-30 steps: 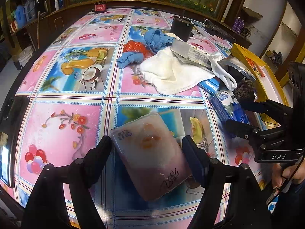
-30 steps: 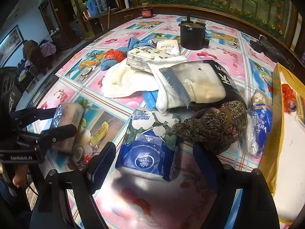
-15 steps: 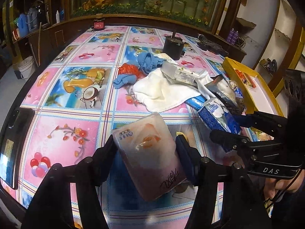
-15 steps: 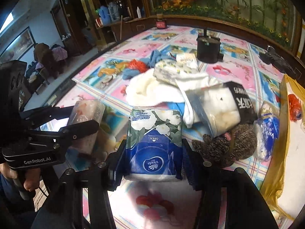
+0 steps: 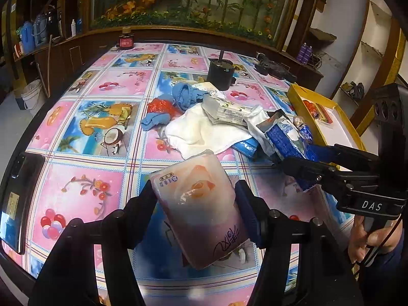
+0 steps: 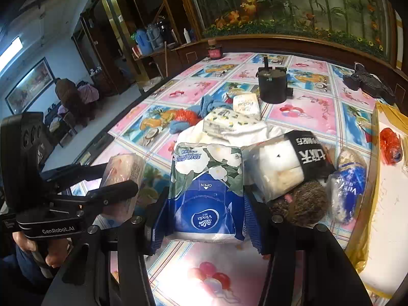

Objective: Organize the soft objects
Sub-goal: 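Carry the pink and blue tissue packs with both tools over the white box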

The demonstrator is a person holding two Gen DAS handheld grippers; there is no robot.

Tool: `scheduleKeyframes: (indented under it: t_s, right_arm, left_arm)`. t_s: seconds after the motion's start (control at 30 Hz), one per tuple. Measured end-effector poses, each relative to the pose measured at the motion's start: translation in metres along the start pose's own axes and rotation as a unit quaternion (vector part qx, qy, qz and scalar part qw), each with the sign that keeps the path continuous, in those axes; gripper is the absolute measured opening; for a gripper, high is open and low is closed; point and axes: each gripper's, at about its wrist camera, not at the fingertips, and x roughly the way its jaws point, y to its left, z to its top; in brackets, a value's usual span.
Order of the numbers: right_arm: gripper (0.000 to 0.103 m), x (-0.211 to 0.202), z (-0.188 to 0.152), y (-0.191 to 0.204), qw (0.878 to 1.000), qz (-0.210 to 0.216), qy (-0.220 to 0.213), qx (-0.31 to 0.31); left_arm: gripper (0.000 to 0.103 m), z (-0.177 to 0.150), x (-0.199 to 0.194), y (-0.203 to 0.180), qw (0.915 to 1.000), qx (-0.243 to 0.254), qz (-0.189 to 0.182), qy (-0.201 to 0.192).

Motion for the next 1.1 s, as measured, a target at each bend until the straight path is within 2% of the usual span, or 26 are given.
scheduleKeyframes:
  t_s: [0.6,0.8,1.0,1.1]
  right_arm:
    - [0.052,-0.059,0.011,-0.051,0.996,-0.012,-0.076,0.043]
    - [0.052,-0.067,0.008,-0.074,0.995,-0.019,-0.082,0.062]
    - [0.052,-0.082,0.018,-0.108,0.990,-0.039,-0.104,0.083]
    - [0.052,-0.086,0.029,-0.133,0.987,-0.062,-0.111,0.101]
  left_arm:
    - [0.061,0.036,-0.002,-0.059,0.9987,0.042,-0.027,-0.007]
    - [0.061,0.046,0.006,-0.084,0.9975,0.061,-0.034,-0.005]
    - [0.061,0.062,0.014,-0.119,0.9949,0.090,-0.044,-0.005]
    - [0.061,0.074,0.018,-0.139,0.9932,0.101,-0.058,-0.007]
